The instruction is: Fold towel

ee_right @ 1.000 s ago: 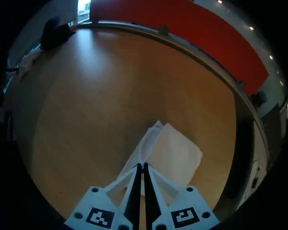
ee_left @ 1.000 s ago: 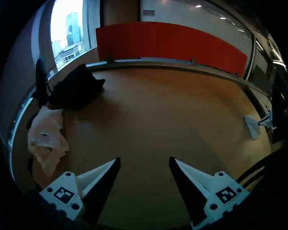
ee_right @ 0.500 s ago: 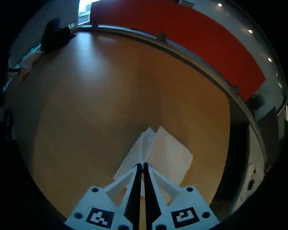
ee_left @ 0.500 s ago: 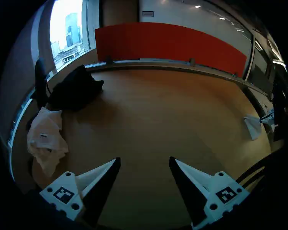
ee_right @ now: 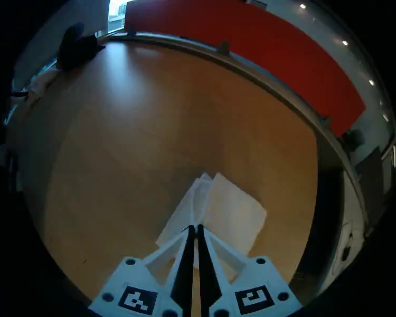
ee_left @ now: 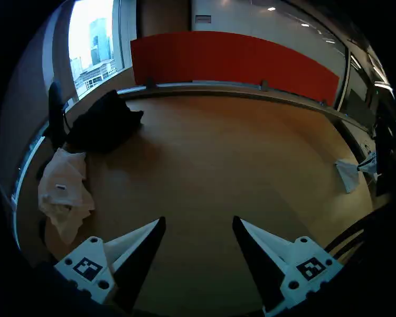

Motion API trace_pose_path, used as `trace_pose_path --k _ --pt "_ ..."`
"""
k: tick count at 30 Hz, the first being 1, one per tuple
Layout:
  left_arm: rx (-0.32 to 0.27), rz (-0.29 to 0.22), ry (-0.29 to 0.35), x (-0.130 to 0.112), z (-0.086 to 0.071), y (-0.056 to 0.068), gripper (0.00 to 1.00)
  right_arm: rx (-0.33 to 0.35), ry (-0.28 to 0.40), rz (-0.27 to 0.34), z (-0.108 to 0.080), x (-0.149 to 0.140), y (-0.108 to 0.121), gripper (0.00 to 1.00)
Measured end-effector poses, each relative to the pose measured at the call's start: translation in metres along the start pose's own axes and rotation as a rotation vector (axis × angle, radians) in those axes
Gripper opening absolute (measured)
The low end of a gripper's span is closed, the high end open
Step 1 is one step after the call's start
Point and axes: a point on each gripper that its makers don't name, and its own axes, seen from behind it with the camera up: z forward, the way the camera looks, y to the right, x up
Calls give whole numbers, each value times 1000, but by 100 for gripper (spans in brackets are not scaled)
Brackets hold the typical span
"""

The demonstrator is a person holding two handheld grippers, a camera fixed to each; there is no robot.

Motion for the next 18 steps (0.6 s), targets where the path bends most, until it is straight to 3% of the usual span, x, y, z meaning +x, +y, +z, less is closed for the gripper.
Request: trace_pose_path --k 11,18 --pt "8 5 -4 -1 -1 -2 94 31 -48 3 17 -21 -16 14" --pt "9 6 -5 0 -1 -3 94 36 -54 8 18 -24 -18 45"
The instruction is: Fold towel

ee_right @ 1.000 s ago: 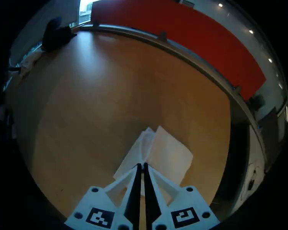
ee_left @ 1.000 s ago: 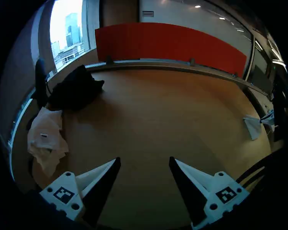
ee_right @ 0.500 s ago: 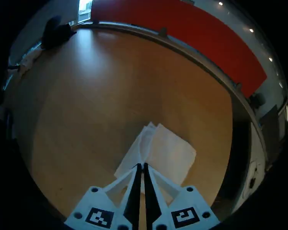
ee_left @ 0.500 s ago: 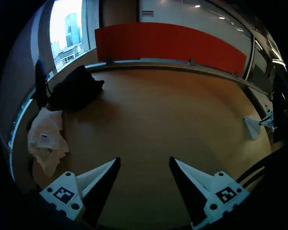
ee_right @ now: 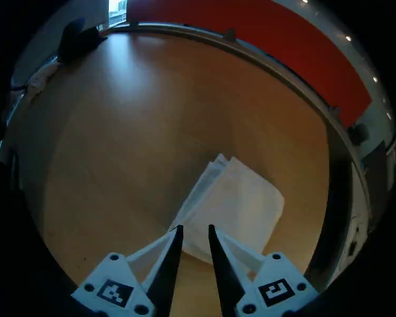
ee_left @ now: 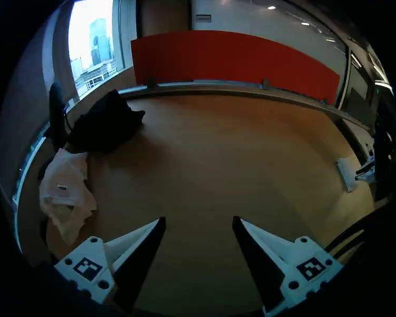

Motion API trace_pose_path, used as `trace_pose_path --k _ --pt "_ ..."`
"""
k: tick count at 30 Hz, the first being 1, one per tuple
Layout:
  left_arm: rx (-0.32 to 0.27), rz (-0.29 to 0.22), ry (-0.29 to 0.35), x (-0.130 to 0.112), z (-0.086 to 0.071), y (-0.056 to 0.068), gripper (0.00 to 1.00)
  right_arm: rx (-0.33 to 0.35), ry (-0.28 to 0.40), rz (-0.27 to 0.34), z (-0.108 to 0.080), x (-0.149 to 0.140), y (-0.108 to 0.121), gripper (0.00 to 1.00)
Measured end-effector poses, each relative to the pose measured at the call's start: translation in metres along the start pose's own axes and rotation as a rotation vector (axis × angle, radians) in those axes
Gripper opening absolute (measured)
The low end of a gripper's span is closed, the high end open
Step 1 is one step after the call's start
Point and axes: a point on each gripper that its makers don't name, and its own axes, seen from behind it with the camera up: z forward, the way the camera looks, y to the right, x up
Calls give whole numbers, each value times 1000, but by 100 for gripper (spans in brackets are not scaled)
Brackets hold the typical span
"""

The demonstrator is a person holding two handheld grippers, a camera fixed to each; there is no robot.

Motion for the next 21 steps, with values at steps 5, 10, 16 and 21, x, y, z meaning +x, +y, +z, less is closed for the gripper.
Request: trace_pose_path --k 5,10,16,21 --pt "-1 2 1 1 0 1 94 -7 -2 3 -1 -2 2 69" --pt "-1 0 3 1 1 1 94 -20 -2 10 -2 -2 5 98" --pt "-2 0 5 2 1 1 94 -27 1 20 -2 -2 5 100" --pt "-2 2 10 4 1 0 94 -32 9 30 -4 0 4 100"
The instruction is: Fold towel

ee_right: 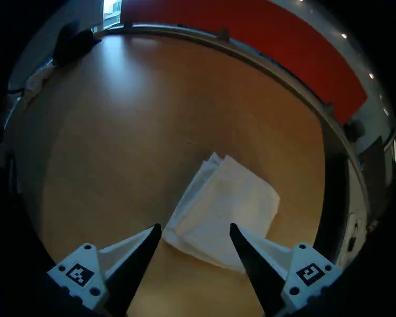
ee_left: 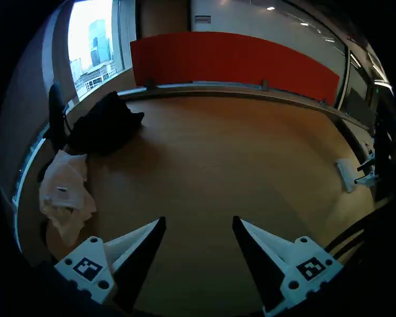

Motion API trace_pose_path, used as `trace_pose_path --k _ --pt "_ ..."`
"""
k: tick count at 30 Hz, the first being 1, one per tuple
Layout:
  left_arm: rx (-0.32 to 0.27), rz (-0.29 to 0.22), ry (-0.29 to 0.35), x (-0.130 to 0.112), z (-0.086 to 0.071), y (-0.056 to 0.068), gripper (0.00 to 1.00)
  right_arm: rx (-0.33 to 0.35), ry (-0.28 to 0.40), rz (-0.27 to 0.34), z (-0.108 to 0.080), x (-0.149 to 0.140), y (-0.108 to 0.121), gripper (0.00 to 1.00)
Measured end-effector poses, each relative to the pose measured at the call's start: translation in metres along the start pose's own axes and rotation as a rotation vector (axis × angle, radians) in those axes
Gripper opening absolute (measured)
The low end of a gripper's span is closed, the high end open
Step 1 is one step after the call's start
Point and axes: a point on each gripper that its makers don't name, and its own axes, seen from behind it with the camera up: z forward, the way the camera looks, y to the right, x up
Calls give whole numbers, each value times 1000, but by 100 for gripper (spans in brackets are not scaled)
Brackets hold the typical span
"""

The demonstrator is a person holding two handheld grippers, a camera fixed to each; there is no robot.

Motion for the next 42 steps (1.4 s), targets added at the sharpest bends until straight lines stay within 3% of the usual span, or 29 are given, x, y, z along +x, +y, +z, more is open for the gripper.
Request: trace_pose_path --k 6,15,21,33,42 --pt "0 -5 10 5 2 -2 94 -4 34 69 -1 7 -7 100" --pt "-12 -4 23 12 10 -1 94 -19 103 285 -5 22 -13 100" --pt "-20 7 30 18 16 1 94 -49 111 403 -6 19 -11 100" --pt "-20 13 78 38 26 -2 94 -90 186 478 -18 30 -12 100" --pt "-12 10 198 81 30 -5 93 -131 401 530 -47 81 -15 100"
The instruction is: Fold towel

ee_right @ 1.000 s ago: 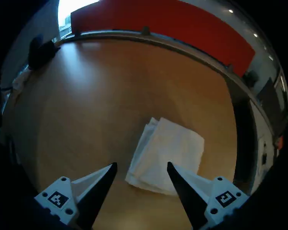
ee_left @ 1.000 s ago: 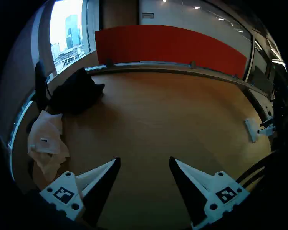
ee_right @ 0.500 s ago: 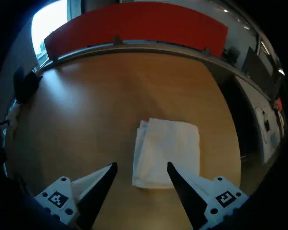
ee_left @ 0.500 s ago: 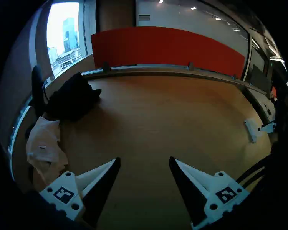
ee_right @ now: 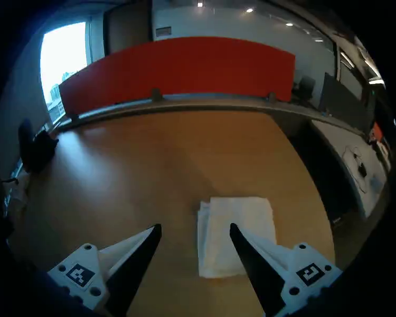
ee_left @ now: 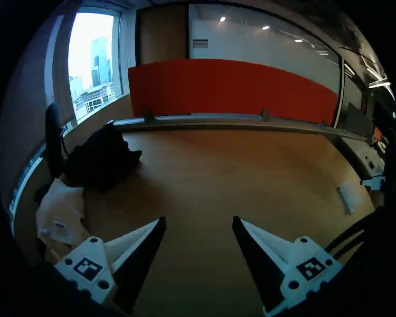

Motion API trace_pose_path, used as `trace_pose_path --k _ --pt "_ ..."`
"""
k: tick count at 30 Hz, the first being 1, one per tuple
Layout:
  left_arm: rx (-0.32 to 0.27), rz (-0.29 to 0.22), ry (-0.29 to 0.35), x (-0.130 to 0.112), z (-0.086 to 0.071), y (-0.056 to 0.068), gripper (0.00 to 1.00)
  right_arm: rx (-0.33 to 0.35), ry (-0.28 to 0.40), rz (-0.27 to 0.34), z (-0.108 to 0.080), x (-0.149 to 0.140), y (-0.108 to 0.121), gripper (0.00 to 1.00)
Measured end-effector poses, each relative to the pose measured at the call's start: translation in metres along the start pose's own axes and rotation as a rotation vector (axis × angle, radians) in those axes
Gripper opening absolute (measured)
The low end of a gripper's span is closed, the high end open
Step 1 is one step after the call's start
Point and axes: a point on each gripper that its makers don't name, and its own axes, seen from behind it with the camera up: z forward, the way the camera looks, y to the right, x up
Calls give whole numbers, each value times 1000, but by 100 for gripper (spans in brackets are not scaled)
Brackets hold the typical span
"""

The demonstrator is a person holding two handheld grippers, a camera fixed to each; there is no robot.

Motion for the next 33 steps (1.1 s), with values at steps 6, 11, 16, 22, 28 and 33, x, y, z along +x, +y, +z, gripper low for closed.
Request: trace_pose_path --k 6,11,16,22,28,33 --pt "10 3 84 28 4 -4 93 -2 159 12 -9 38 -10 100" --pt "3 -12 152 46 5 -6 93 -27 243 16 -16 59 -10 100" --pt "-8 -23 215 62 5 -7 93 -33 311 30 -23 78 -13 100" --pt "-11 -12 276 79 4 -8 94 -42 429 56 -37 106 -17 99" --pt "-21 -3 305 87 6 -6 93 -48 520 42 -48 127 -22 99" --pt "-23 -1 327 93 6 -6 93 -54 556 19 -53 137 -33 99"
